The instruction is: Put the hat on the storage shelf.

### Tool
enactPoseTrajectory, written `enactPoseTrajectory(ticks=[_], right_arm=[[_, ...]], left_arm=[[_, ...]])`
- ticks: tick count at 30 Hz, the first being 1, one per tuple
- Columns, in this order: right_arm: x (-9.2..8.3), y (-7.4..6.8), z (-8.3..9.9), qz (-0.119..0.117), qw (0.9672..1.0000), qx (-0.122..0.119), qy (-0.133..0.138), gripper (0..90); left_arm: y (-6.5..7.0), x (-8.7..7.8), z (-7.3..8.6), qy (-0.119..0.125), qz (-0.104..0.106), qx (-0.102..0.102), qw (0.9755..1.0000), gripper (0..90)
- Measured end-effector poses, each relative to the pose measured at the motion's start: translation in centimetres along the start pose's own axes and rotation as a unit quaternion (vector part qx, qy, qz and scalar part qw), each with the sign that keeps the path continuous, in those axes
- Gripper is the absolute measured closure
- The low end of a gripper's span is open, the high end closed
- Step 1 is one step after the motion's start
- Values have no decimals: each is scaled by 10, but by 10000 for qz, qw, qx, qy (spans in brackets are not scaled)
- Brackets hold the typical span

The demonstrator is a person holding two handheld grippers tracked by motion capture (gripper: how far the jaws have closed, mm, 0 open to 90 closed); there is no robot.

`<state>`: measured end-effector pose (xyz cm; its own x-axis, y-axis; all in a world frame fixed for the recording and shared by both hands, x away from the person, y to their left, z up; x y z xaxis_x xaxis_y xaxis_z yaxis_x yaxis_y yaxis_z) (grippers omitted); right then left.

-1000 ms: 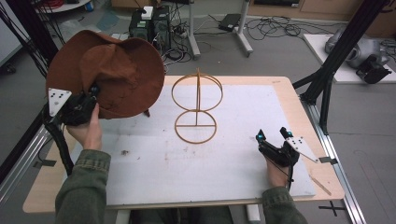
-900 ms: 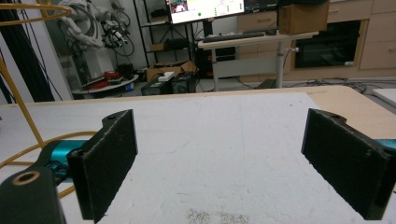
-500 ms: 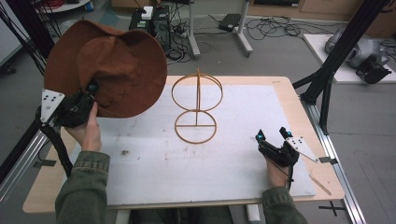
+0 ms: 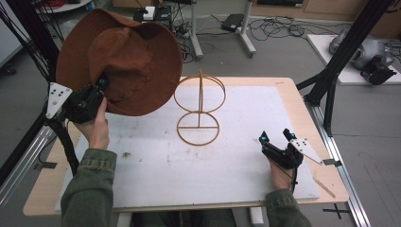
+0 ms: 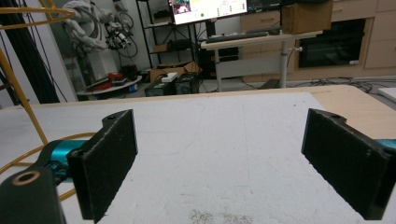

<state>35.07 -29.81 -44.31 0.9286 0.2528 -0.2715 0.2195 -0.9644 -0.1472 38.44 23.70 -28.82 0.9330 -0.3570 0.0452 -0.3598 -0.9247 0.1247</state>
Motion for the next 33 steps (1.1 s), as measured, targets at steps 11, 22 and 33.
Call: enactPoseTrajectory(ticks=[11,22,33], right_arm=[[0,-1,-1,-45,10000,30,-3,98],[0,-2,-1,-63,10000,-15,11,98],[0,-3,-2,-100,9999,16,5,98]], left_arm=[[20,15,-10,-114,374,157,9991,874],[45,36,-15,-290,712,270,9967,874],[73,52,-14,-360,1099,341,9927,874]])
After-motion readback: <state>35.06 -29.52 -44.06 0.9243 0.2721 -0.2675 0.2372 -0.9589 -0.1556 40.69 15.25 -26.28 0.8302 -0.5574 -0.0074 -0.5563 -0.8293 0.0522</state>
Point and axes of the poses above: each handheld gripper's, and its own axes: x roughly forward along the jaws, z roughly out of its underside, y roughly to its right, the point moved 5 cm from there along x, roughly forward along the jaws, and after that the axes turned 11 degrees about -y, right-handed, at the moved point
